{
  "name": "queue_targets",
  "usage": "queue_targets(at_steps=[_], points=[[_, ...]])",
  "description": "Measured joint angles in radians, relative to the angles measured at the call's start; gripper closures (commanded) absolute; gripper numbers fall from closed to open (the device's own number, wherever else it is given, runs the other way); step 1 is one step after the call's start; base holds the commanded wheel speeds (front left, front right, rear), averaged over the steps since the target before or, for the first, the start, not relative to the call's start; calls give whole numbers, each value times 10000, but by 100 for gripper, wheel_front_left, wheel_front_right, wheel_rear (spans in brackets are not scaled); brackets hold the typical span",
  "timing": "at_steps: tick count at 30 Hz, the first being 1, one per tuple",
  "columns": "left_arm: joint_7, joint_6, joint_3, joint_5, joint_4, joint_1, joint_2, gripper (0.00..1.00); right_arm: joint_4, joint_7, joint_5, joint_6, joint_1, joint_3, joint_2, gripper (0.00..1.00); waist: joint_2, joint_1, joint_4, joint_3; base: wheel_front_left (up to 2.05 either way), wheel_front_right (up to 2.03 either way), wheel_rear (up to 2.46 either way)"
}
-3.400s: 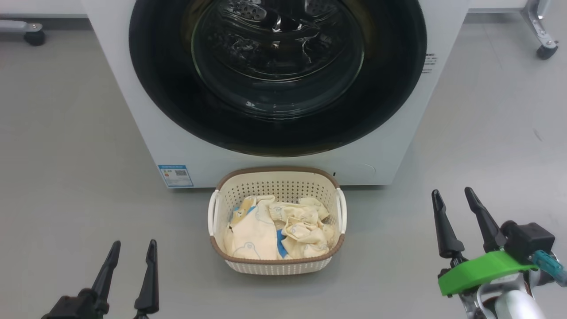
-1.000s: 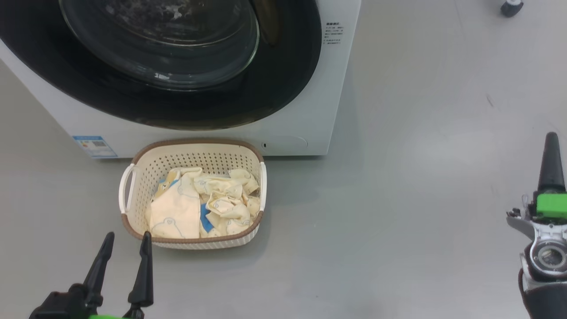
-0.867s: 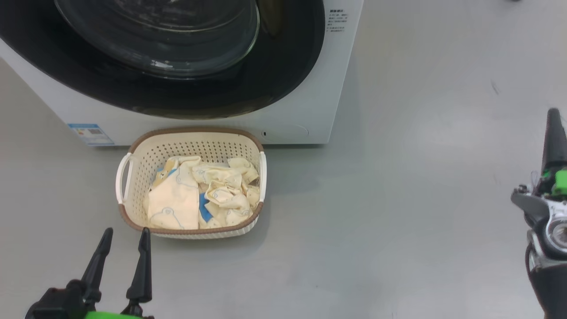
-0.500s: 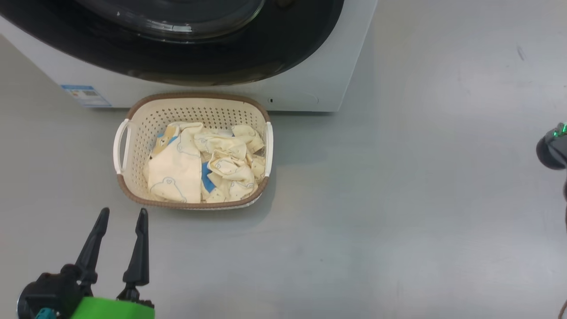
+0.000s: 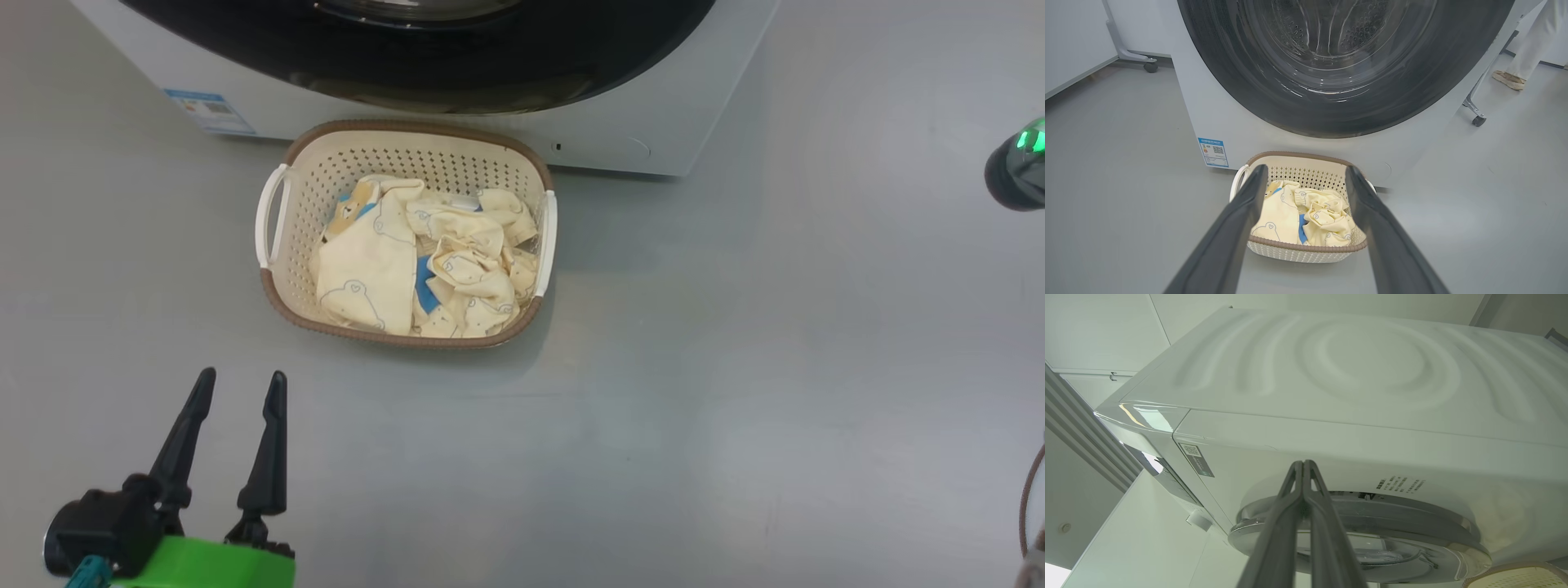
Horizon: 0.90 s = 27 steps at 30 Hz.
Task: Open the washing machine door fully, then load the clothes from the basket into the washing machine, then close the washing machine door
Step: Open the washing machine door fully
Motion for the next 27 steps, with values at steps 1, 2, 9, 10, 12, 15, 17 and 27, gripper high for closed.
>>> queue_targets(at_steps=[1, 2, 9, 10, 12, 15, 17, 27], points=[[0, 2, -2, 0, -2, 1, -4, 0, 40, 77, -88, 0, -103, 10, 8, 100, 0, 0, 61, 45, 0, 0, 0], [0, 2, -4, 0, -2, 1, -6, 0, 73, 127, -104, 0, -215, 10, 23, 100, 0, 0, 122, 95, 0, 0, 0], [0, 0, -54, -2, -109, -12, -119, 0, 337, 472, -382, 0, -1038, 186, 52, 100, 0, 0, 540, 488, 0, 0, 0], [0, 0, -77, -2, -117, -35, -148, 0, 372, 506, -439, 0, -1149, 221, 50, 100, 0, 0, 593, 552, 0, 0, 0], [0, 0, -128, -2, -132, -115, -188, 0, 462, 568, -512, 0, -1368, 313, 52, 100, 0, 0, 696, 679, 0, 0, 0], [0, 0, -209, -2, -151, -233, -247, 0, 548, 625, -617, 0, -1657, 523, 54, 100, 0, 0, 844, 847, 0, 0, 0], [0, 0, -217, -2, -169, -342, -326, 0, 583, 706, -648, 0, -1823, 665, 77, 100, 0, 1, 935, 939, 0, 0, 0], [0, 0, -198, -86, -234, -500, -523, 0, 669, 821, -788, 0, -2141, 1045, 144, 100, 0, 0, 1272, 1194, 0, 0, 0]])
